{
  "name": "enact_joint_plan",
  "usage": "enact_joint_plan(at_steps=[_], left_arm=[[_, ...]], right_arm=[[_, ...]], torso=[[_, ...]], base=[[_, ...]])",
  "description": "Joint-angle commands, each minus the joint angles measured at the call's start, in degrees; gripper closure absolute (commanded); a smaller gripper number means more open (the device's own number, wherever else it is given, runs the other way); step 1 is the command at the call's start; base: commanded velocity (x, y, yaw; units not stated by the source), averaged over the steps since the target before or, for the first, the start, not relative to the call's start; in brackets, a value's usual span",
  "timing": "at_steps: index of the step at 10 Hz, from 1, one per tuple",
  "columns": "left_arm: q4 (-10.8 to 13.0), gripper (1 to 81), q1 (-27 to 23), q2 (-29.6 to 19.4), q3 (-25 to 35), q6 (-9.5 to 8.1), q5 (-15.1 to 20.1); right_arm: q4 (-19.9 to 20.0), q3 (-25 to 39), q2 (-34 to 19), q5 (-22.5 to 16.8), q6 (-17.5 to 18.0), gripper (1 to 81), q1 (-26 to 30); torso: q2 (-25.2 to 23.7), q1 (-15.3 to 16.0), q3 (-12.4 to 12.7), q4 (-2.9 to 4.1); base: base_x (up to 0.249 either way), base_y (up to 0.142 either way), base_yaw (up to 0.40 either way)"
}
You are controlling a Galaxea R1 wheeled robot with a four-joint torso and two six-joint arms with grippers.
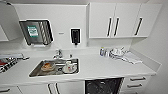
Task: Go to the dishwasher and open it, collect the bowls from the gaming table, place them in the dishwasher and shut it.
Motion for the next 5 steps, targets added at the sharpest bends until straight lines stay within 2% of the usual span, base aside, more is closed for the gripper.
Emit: enact_joint_plan(at_steps=[1, 3, 4, 5], left_arm=[[0.8, 81.1, -1.8, -1.2, -0.2, 0.06, 2.1], [1.0, 81.1, -0.8, -2.3, -0.1, 0.06, -2.2], [0.9, 81.1, -0.4, -3.2, 0.0, -0.02, -3.8], [0.9, 81.1, 0.1, -3.9, 0.1, -0.03, -6.1]], right_arm=[[0.2, 0.0, -1.3, -2.7, 0.1, 81.1, 1.8], [0.4, 0.2, -1.9, -2.2, 0.2, 81.1, 1.9], [0.4, 1.0, -2.5, -2.1, 0.2, 81.1, 2.1], [0.4, 2.1, -3.2, -2.0, 0.2, 81.1, 2.3]], torso=[[0.0, 0.0, 0.0, 0.0], [0.0, 0.0, 0.0, 0.0], [0.0, 0.0, -3.5, 0.0], [0.0, 0.0, -5.7, 0.0]], base=[[0.0, 0.0, 0.0], [0.0, 0.0, 0.0], [0.0, 0.0, 0.0], [0.0, 0.0, 0.0]])
